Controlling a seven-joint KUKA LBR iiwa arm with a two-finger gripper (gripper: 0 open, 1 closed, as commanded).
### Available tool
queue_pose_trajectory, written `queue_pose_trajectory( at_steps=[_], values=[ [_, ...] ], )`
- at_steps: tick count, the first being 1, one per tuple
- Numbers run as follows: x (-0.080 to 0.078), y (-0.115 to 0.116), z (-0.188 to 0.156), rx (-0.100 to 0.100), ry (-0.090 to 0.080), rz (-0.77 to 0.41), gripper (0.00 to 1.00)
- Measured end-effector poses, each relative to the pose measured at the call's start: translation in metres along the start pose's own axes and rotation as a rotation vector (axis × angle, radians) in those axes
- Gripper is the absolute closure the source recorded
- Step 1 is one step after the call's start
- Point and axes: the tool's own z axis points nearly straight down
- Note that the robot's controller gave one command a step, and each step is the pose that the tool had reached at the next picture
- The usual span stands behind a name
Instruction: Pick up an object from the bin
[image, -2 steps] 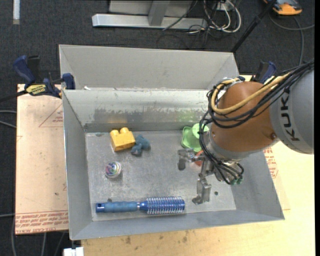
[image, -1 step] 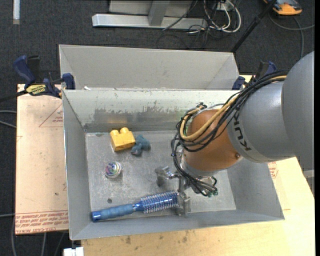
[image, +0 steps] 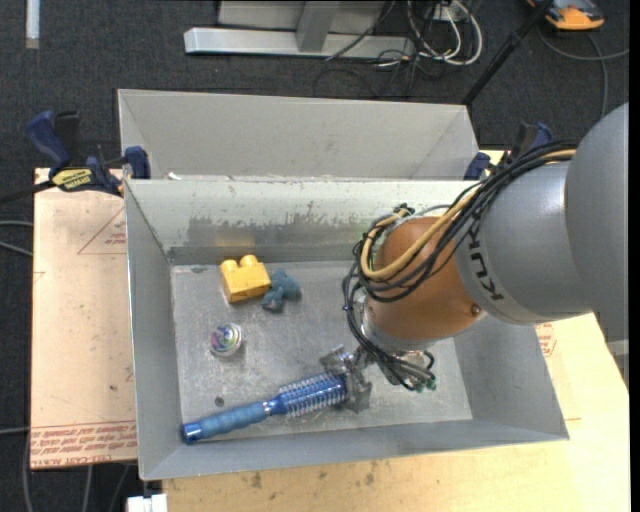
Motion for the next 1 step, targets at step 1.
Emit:
queue_pose_trajectory(
  at_steps=[1],
  values=[
    [-0.0126,-0.0102,-0.1197,0.004,-0.010,0.014,1.00]
  ],
)
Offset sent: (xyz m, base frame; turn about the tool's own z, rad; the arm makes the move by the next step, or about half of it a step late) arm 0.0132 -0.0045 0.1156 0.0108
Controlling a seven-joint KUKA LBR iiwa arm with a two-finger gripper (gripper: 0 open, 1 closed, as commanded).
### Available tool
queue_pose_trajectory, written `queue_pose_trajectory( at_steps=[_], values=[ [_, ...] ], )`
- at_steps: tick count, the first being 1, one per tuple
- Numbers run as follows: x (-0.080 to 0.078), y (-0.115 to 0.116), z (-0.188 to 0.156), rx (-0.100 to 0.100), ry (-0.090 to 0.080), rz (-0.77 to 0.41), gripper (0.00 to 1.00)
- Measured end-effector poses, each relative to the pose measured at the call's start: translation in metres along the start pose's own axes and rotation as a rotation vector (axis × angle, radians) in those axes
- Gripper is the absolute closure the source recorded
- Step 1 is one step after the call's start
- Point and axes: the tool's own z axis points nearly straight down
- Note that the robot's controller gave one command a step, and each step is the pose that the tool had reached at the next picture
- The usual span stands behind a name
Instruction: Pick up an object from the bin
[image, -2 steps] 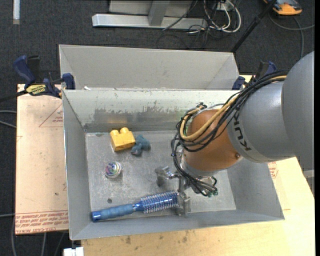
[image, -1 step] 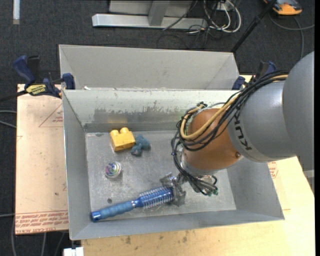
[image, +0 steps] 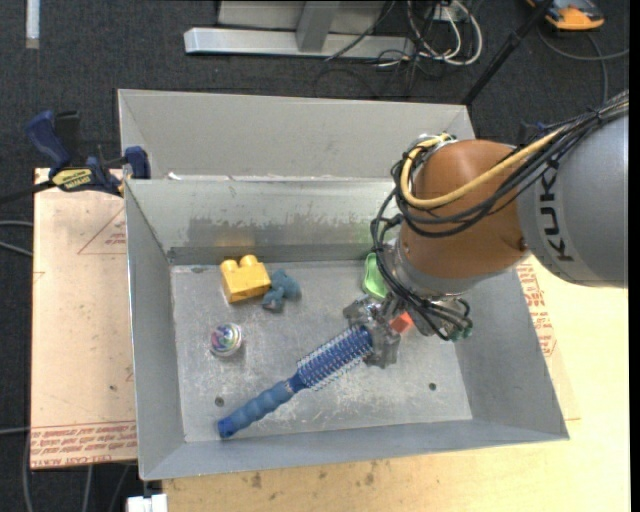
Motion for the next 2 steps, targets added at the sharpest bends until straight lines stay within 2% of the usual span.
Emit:
queue_pose_trajectory(
  at_steps=[1,2],
  values=[
    [0.002,0.001,0.005,-0.003,0.008,-0.001,0.00],
    [0.032,0.017,0.098,-0.007,0.017,0.042,0.00]
  ],
)
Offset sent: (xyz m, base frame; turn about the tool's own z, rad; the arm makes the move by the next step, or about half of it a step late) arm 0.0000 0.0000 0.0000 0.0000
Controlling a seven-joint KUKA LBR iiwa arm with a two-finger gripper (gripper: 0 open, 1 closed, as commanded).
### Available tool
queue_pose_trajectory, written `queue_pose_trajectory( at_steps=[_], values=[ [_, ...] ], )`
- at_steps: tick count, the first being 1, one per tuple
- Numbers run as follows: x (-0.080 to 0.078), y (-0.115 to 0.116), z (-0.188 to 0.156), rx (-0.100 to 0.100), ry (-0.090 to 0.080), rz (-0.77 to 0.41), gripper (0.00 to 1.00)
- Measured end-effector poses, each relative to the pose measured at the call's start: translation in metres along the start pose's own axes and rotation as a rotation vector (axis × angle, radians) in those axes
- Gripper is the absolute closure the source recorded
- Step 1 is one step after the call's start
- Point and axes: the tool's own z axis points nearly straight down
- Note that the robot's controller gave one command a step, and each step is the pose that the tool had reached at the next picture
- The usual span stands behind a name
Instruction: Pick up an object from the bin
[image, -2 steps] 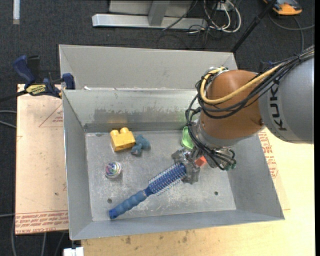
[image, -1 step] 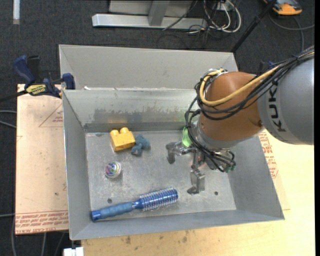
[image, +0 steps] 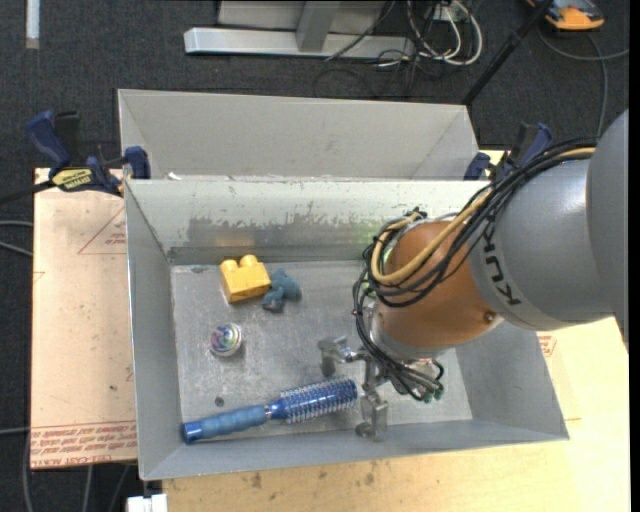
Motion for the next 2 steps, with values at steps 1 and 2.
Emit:
queue_pose_trajectory(
  at_steps=[1,2],
  values=[
    [-0.003,-0.001,-0.004,0.003,-0.009,0.001,1.00],
    [-0.003,-0.009,-0.157,0.007,-0.017,-0.070,1.00]
  ],
)
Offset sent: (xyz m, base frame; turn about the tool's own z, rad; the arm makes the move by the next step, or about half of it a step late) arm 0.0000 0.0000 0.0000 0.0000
